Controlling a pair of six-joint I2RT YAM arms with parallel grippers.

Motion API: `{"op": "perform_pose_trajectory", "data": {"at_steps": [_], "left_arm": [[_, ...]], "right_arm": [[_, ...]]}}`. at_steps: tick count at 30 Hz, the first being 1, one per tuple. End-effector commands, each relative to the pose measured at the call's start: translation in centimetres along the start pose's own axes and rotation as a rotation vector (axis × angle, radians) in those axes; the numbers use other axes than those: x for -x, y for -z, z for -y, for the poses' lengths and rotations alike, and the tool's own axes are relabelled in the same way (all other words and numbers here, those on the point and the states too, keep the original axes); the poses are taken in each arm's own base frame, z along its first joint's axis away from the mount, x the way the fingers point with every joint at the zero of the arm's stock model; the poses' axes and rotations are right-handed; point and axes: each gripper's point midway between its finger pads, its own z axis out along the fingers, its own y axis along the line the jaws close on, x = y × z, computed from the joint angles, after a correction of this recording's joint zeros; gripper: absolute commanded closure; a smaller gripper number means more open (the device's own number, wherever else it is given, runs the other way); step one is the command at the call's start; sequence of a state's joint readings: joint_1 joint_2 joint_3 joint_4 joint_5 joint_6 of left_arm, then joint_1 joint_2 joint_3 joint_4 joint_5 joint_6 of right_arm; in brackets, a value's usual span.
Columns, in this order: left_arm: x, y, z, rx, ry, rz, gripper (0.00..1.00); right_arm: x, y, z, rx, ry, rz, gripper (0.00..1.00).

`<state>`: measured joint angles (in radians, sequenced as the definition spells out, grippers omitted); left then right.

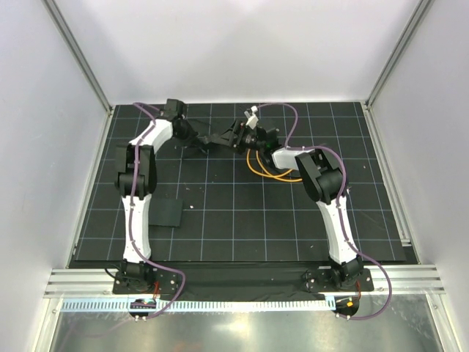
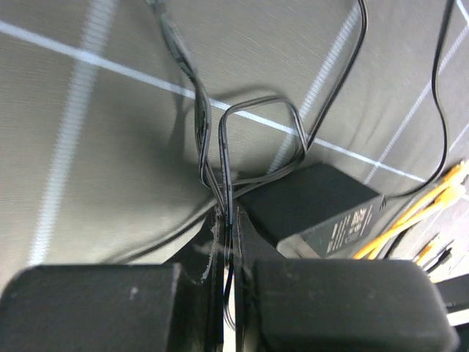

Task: Pull the plug from the switch port

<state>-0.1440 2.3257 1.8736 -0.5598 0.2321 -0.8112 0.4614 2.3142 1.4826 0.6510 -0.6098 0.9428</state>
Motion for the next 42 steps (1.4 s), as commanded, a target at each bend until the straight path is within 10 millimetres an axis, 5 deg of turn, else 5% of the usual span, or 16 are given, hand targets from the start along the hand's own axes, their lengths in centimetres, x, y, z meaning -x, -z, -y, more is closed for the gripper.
{"op": "perform_pose_trajectory", "data": {"at_steps": [1, 6, 9, 11, 14, 19, 26, 32, 34, 36, 38, 42], "left_arm": [[-0.2, 0.2, 1.9, -0.041, -0.031, -0.008, 1.0], [-1.4, 0.5, 2.7, -0.052, -0.057, -0.024, 0.99], [-1.8, 1.7, 2.6, -0.04, -0.064, -0.012, 0.85], [-1.2, 2.7, 1.9, -0.001, -0.082, 0.039, 0.65], [-0.3, 5.1, 1.8, 0.018, -0.125, 0.114, 0.47], [0.9, 10.1, 3.3, -0.004, -0.162, 0.205, 0.38], [0.0, 17.5, 1.5, 0.065, -0.172, 0.31, 0.35], [-3.0, 23.3, -6.2, 0.214, -0.125, 0.35, 0.35], [-5.0, 23.3, -10.1, 0.25, -0.062, 0.308, 0.39], [-5.1, 25.5, -13.5, 0.265, 0.045, 0.322, 0.39], [-7.0, 25.5, -16.8, 0.327, 0.087, 0.285, 0.38], [-9.6, 25.7, -20.0, 0.381, 0.145, 0.249, 0.35]], "right_arm": [[3.9, 1.2, -3.3, 0.064, 0.045, 0.113, 0.22], [4.7, 2.1, -2.3, 0.061, 0.003, 0.149, 0.22], [4.8, 2.2, -1.9, 0.037, 0.003, 0.155, 0.22], [4.9, 2.2, -1.8, 0.02, 0.009, 0.156, 0.22], [4.9, 2.5, -1.9, 0.01, 0.03, 0.155, 0.21], [4.5, 2.6, -2.0, -0.009, 0.052, 0.142, 0.21], [3.3, 1.6, -2.1, -0.078, 0.11, 0.086, 0.2], [-0.4, 0.3, -3.2, -0.186, 0.247, -0.028, 0.24], [-3.2, -0.6, -4.9, -0.161, 0.276, -0.089, 0.3], [-6.0, -1.3, -6.7, -0.119, 0.32, -0.151, 0.38], [-10.8, -2.1, -8.8, -0.07, 0.352, -0.222, 0.39], [-16.9, -3.4, -11.8, -0.032, 0.382, -0.295, 0.39]]}}
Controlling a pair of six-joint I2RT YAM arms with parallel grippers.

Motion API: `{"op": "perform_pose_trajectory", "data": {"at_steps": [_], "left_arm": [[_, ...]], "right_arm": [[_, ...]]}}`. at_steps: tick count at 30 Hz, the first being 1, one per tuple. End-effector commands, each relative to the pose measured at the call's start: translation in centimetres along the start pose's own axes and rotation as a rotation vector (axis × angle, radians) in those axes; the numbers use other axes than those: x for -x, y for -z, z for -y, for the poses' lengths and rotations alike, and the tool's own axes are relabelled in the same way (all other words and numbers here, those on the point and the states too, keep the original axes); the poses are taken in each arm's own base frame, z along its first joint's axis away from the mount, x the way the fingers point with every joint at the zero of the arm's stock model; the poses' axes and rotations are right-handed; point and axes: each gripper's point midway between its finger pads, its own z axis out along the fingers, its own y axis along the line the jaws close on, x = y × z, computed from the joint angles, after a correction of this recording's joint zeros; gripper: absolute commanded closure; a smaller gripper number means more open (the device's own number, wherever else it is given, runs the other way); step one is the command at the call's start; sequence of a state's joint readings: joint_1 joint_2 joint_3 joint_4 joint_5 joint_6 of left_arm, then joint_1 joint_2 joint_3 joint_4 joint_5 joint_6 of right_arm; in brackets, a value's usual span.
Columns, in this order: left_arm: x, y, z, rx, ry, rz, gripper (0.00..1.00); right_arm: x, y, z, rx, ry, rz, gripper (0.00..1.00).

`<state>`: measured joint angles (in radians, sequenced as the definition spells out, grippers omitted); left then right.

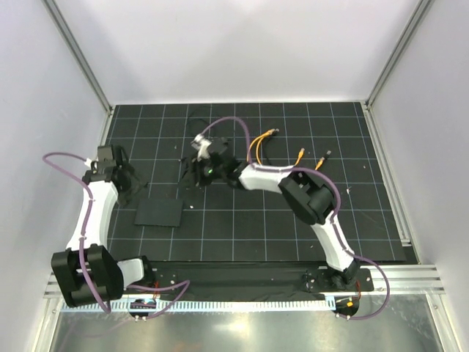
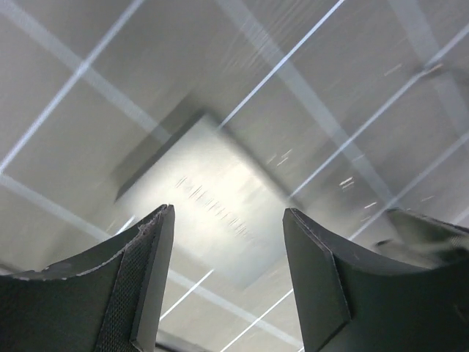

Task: Pull the plug from the switch port

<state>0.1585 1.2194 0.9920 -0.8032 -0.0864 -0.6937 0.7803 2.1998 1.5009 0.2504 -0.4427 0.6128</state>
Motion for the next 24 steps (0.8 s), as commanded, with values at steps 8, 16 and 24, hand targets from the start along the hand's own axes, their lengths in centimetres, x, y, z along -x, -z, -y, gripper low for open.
{"op": "perform_pose_trajectory", "data": {"at_steps": [8, 16, 24], "left_arm": [[-5.4, -1.5, -3.8, 0.048, 0.089, -0.128, 0.32], [-5.2, -2.4, -4.8, 0.058, 0.188, -0.106, 0.29], [-6.4, -3.8, -5.3, 0.068, 0.244, -0.124, 0.32]], "right_arm": [[-7.7, -0.3, -8.6, -0.017, 0.153, -0.038, 0.33], [-9.7, 0.1, -7.9, -0.098, 0.147, -0.034, 0.33], [-9.8, -0.3, -7.9, -0.092, 0.102, -0.026, 0.35]]}}
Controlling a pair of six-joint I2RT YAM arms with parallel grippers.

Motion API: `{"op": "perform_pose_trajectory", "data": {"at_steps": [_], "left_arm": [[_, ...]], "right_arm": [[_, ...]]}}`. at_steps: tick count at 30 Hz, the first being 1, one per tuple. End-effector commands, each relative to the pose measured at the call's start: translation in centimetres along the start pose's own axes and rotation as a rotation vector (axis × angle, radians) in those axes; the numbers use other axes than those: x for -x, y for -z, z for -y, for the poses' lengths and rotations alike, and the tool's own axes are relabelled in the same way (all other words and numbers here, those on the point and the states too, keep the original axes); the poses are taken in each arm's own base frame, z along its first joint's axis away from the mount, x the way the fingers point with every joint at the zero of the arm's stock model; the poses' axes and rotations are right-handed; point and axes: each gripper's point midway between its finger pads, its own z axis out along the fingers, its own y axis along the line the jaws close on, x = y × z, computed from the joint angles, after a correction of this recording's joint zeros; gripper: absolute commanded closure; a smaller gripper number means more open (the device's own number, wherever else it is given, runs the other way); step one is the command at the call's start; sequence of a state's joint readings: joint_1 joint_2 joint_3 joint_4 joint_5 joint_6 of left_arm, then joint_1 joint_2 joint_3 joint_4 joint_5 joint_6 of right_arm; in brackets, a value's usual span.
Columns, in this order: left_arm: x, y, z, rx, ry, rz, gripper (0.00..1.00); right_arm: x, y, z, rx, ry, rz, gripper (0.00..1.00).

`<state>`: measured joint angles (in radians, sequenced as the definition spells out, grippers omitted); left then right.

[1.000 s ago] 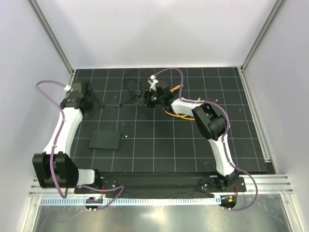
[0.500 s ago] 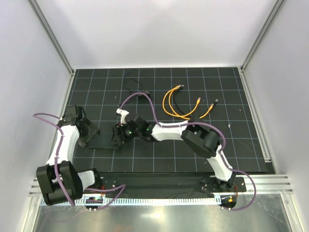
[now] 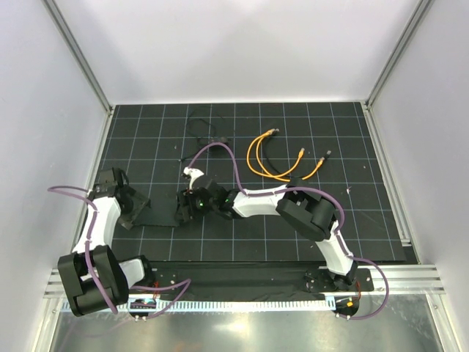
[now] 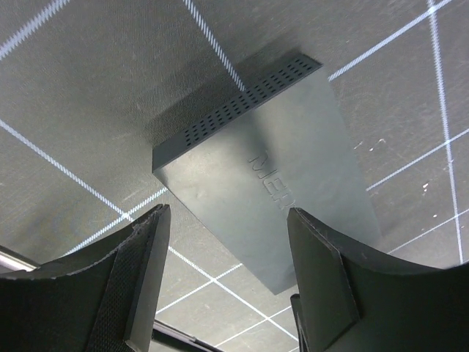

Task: Pull the plug from the switch port

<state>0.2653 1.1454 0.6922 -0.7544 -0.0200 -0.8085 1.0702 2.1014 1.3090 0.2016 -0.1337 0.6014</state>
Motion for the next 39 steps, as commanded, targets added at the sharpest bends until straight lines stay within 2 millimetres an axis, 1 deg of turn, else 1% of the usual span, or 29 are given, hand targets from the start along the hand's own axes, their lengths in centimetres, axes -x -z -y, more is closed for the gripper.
{"op": "perform_pose_trajectory", "data": {"at_steps": [1, 5, 7, 8, 12, 13, 14, 19, 24, 26, 27, 31, 32, 35, 37, 39], "left_arm": [[0.6, -0.3, 1.0, -0.045, 0.046, 0.025, 0.32], [0.6, -0.7, 1.0, -0.043, 0.049, 0.022, 0.33], [0.6, -0.9, 0.9, -0.039, 0.052, 0.019, 0.34], [0.4, -1.2, 0.8, -0.031, 0.052, 0.011, 0.35], [0.5, -2.0, 0.8, -0.024, 0.055, 0.005, 0.37], [0.2, -2.1, 1.3, -0.045, 0.055, -0.016, 0.38], [0.2, -2.1, 1.3, -0.047, 0.054, -0.018, 0.38], [0.0, -2.8, 1.2, -0.038, 0.059, -0.025, 0.38], [-0.4, -3.9, 1.0, -0.028, 0.059, -0.047, 0.38], [-0.5, -4.2, 1.1, -0.027, 0.06, -0.058, 0.38], [-0.5, -4.4, 1.2, -0.03, 0.06, -0.058, 0.38], [-0.6, -5.3, 1.3, -0.021, 0.068, -0.077, 0.38], [-0.7, -5.5, 1.2, -0.016, 0.069, -0.082, 0.38], [-0.8, -6.1, 1.4, -0.015, 0.074, -0.091, 0.39], [-0.3, -6.4, 1.8, -0.025, 0.071, -0.084, 0.39], [-0.3, -6.9, 1.9, -0.015, 0.073, -0.094, 0.39]], "right_arm": [[2.9, 0.8, -2.7, 0.064, -0.013, 0.085, 0.35], [2.6, 0.1, -3.2, 0.099, -0.035, 0.075, 0.38], [2.4, -0.2, -3.2, 0.104, -0.04, 0.069, 0.41], [2.3, -0.6, -3.1, 0.104, -0.043, 0.063, 0.44], [2.0, -1.2, -3.0, 0.108, -0.06, 0.054, 0.46], [2.1, -1.3, -3.0, 0.107, -0.06, 0.055, 0.47], [2.0, -1.4, -3.0, 0.107, -0.061, 0.05, 0.47], [2.2, -1.4, -3.0, 0.104, -0.058, 0.057, 0.47], [1.8, -2.1, -2.8, 0.103, -0.06, 0.038, 0.47], [2.0, -2.3, -2.8, 0.104, -0.064, 0.039, 0.47], [1.7, -2.6, -2.7, 0.103, -0.068, 0.032, 0.47], [2.0, -3.1, -2.6, 0.108, -0.083, 0.036, 0.49], [2.2, -3.1, -2.4, 0.107, -0.088, 0.039, 0.52], [2.7, -3.1, -2.1, 0.108, -0.096, 0.047, 0.55], [3.0, -3.0, -1.5, 0.1, -0.106, 0.056, 0.56], [3.6, -3.0, -0.9, 0.09, -0.111, 0.073, 0.56]]}}
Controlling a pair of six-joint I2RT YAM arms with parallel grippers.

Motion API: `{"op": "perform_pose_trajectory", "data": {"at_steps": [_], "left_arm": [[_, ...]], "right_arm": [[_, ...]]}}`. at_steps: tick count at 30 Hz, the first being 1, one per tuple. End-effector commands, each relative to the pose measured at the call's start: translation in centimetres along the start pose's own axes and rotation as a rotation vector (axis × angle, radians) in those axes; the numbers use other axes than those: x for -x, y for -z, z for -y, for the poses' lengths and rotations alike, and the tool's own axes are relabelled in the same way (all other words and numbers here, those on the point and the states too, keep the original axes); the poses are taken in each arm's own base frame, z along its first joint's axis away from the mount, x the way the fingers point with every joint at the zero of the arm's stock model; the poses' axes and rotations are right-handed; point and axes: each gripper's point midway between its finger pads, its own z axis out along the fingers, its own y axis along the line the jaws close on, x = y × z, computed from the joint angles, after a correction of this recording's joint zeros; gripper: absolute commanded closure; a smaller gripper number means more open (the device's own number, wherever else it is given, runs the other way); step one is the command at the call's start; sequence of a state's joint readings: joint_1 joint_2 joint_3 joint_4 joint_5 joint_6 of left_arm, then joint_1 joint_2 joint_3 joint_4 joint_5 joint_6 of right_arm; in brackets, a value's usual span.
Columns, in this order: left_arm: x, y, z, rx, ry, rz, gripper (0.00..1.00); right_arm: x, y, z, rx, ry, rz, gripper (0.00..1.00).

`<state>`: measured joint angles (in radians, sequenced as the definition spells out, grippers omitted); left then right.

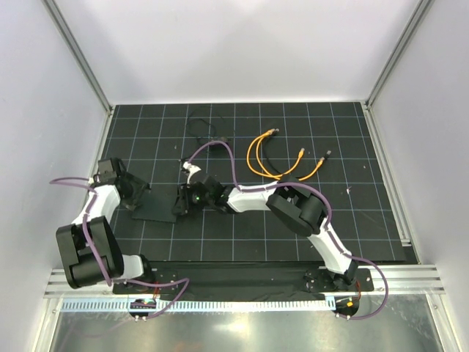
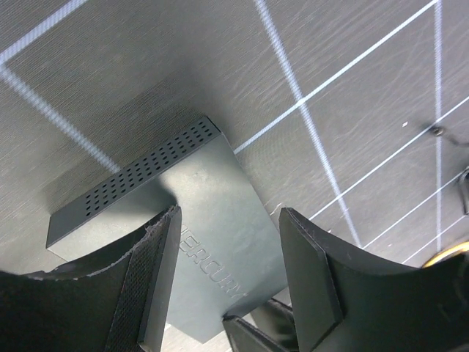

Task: Pull the plug from the switch port

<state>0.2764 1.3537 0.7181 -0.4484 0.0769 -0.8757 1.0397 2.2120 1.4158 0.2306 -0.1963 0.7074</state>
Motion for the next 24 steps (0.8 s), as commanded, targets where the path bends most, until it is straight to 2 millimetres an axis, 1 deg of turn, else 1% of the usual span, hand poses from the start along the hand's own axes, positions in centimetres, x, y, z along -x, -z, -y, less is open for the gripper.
{"op": "perform_pose_trajectory", "data": {"at_steps": [1, 4, 5, 6, 8, 9, 10, 11, 13, 14, 17, 18, 21, 24], "left_arm": [[-2.7, -2.7, -3.6, 0.137, 0.007, -0.104, 0.4], [-1.7, -2.1, -3.7, 0.167, 0.0, -0.064, 0.36], [-0.6, -1.7, -3.9, 0.196, -0.005, -0.014, 0.33], [-0.1, -0.8, -4.0, 0.205, -0.007, 0.014, 0.33], [0.5, 0.3, -4.2, 0.219, -0.008, 0.052, 0.31], [0.5, 0.9, -4.8, 0.241, -0.002, 0.066, 0.31], [0.9, 1.8, -4.5, 0.221, 0.006, 0.1, 0.3], [0.8, 2.2, -4.7, 0.218, 0.014, 0.109, 0.3], [-0.7, 3.0, -5.4, 0.206, 0.053, 0.09, 0.3], [-0.9, 3.1, -5.7, 0.205, 0.053, 0.091, 0.31], [-2.0, 3.8, -5.6, 0.173, 0.087, 0.072, 0.31], [-2.7, 3.6, -5.7, 0.163, 0.106, 0.048, 0.32], [-3.6, 3.2, -5.8, 0.15, 0.133, 0.02, 0.33], [-3.8, 2.5, -5.4, 0.145, 0.151, -0.006, 0.34]], "right_arm": [[2.6, -0.5, -1.3, 0.051, 0.008, 0.074, 0.56], [2.8, -0.6, -1.3, 0.06, 0.003, 0.065, 0.56], [2.9, -0.6, -1.5, 0.067, 0.003, 0.065, 0.56], [2.9, -0.5, -1.6, 0.071, 0.004, 0.063, 0.56], [3.1, -0.5, -1.8, 0.077, 0.007, 0.068, 0.56], [3.1, -0.5, -1.7, 0.075, 0.006, 0.068, 0.56], [3.0, -0.5, -1.7, 0.076, 0.006, 0.064, 0.56], [3.0, -0.5, -1.8, 0.078, 0.005, 0.064, 0.56], [3.0, -0.5, -1.8, 0.082, 0.006, 0.063, 0.56], [2.9, -0.5, -1.8, 0.083, 0.004, 0.06, 0.56], [2.9, -0.4, -1.8, 0.082, 0.004, 0.061, 0.56], [2.8, -0.4, -1.7, 0.081, 0.005, 0.058, 0.56], [2.8, -0.3, -1.9, 0.086, 0.004, 0.059, 0.56], [2.9, -0.2, -1.9, 0.084, 0.007, 0.061, 0.56]]}}
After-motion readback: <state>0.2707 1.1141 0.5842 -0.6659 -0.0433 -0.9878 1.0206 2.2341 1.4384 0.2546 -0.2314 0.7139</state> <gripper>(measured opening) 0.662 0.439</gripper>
